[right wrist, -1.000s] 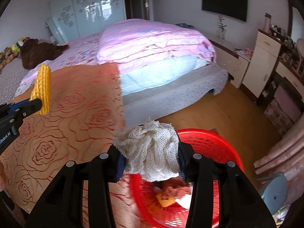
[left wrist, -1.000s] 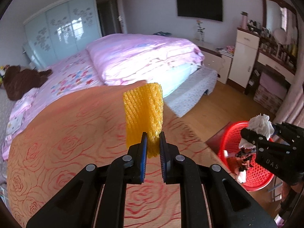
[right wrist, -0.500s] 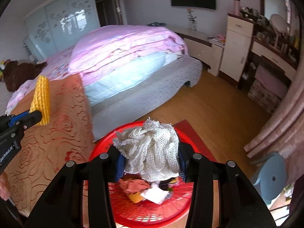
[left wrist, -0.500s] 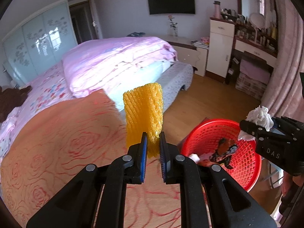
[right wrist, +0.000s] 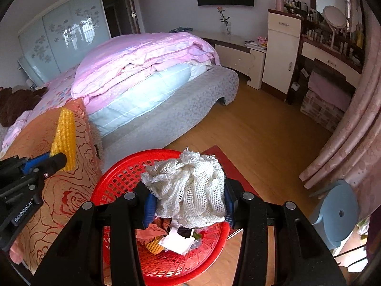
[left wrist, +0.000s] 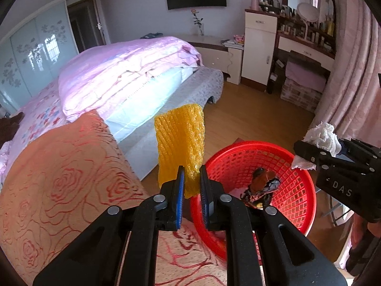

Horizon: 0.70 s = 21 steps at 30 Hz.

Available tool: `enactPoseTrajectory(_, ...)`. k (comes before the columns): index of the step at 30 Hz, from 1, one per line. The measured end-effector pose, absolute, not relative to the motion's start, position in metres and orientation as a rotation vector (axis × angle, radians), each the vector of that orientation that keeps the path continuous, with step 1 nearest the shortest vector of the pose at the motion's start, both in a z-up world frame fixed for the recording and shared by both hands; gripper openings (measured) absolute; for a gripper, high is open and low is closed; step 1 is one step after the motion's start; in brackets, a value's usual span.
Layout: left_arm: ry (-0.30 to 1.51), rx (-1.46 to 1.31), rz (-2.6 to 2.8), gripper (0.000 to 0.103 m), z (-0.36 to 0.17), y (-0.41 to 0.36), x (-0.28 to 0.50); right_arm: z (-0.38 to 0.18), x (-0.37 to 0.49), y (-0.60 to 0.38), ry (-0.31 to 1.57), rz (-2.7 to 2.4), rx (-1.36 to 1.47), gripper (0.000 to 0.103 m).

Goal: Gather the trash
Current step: 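Carry the yellow foam and white lace cloth over the red basket, then open both grippers to drop the foam and lace cloth into the basket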

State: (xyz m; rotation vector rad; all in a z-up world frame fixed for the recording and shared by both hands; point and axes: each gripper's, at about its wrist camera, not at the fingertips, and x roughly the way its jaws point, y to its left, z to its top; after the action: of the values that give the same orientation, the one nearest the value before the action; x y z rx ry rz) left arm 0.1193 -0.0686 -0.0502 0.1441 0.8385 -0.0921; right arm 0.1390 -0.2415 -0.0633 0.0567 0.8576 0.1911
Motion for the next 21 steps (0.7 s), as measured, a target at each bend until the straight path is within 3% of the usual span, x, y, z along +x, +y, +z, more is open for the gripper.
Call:
enactPoseTrajectory(15, 0.878, 0.167, -0.134, 0.012, -0.069, -0.084, 0.127, -0.074, 0.145, -0.241, 0.898, 0.19, 0.066, 0.044)
enactPoseTrajectory(21, 0.884, 0.169, -0.139, 0.015, -0.07, -0.088, 0.125, -0.075, 0.147, -0.241, 0.902, 0.192, 0.079, 0.051)
